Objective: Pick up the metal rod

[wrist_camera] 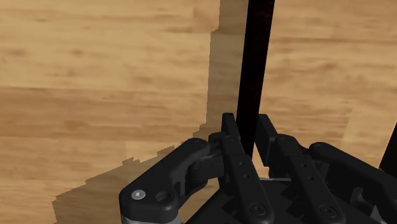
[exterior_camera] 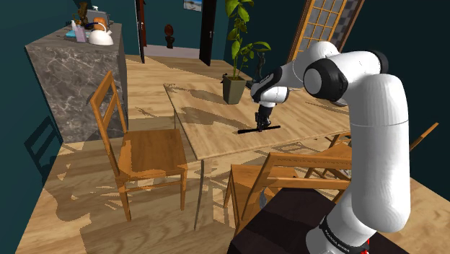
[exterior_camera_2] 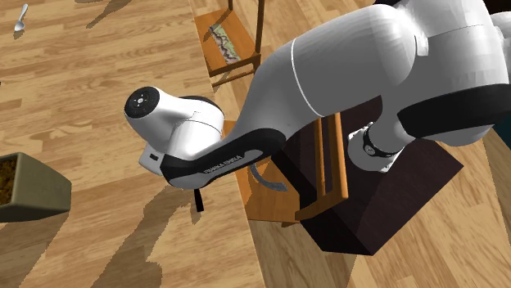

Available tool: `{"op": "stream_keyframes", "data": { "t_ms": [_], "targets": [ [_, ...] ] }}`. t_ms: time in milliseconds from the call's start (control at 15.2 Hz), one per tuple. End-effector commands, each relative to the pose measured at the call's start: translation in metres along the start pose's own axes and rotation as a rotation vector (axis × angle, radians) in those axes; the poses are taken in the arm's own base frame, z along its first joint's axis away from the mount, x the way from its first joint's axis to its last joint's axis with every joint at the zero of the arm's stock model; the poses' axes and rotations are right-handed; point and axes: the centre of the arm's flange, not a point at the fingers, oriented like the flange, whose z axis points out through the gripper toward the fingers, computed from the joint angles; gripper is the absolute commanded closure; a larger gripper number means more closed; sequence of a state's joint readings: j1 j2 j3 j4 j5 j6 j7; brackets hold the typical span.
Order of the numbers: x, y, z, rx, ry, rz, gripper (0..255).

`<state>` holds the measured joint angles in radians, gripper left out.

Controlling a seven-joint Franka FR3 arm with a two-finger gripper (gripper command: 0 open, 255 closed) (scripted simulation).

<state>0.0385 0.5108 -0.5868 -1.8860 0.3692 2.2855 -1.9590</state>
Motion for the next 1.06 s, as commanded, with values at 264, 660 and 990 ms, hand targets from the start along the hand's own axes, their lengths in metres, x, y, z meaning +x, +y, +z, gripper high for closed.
{"op": "stream_keyframes", "data": {
  "t_ms": [264,660,990],
  "targets": [
    [0.0,-0.001,-0.028,0.002,0.0,0.0,255],
    [0.0,-0.001,-0.06,0.002,0.0,0.0,255],
    [0.0,-0.001,-0.077,0.002,0.0,0.0,255]
  ]
}}
